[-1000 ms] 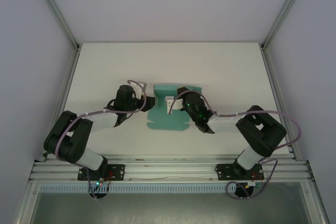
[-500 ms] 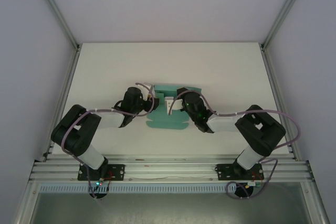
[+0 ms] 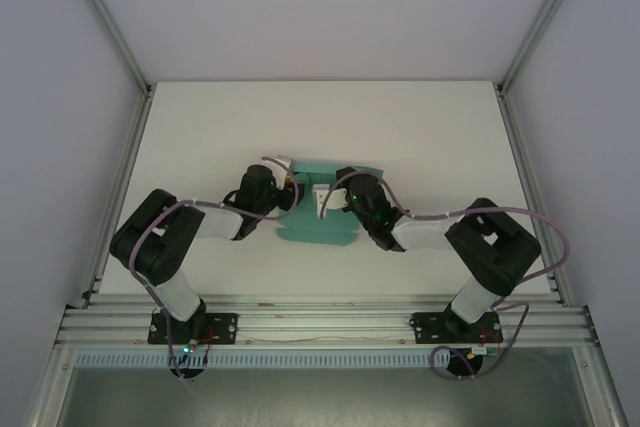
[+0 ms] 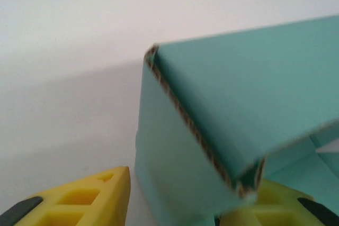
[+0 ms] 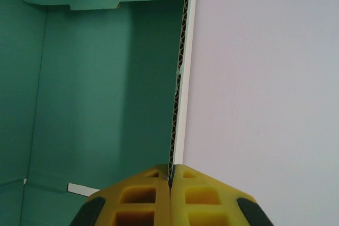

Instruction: Assemble paper box

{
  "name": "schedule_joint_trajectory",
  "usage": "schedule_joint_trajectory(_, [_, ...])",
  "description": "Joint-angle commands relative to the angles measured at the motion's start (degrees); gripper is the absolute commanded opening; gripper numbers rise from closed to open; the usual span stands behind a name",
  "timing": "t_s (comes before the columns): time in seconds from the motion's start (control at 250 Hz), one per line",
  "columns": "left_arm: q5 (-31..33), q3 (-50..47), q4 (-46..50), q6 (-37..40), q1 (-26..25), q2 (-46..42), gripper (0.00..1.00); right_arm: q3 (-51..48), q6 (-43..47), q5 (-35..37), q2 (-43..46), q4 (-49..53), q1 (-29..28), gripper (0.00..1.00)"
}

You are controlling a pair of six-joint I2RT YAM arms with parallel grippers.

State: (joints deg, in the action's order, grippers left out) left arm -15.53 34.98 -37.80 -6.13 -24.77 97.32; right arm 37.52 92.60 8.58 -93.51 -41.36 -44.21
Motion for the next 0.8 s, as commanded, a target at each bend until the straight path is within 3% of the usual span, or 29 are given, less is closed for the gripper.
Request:
schedule_joint_trajectory(0.0, [1.34,3.4,-4.39,-0.99,-0.42,2.21,0.43,1.25,-0.62,-1.15,-1.47,4.42,-0.65,0.0])
schedule_joint_trajectory(0.216, [3.66,5.53,-3.59,-1.32,-0.64,4.71,0.21,1.81,-1.15,-0.08,-1.8,5.23,-0.62,0.0])
schedule_joint_trajectory(0.4, [13.82,6.3,-2.36,-0.9,-2.86,6.67,0.0,2.02,-2.27,-0.93,-1.58,5.5,-0.62,0.0])
schedule_joint_trajectory(0.628, [28.78,5.69,-6.31,1.09,-7.22,10.08,0.0,2.17,-4.6,-2.12,-0.18,7.17,-0.67,0.0])
schedule_joint_trajectory(0.795, [40.73,8.31,-1.25,-1.52,-9.53,11.22,0.0,2.65,-5.28,-2.24,0.02,8.66,-0.64,0.0])
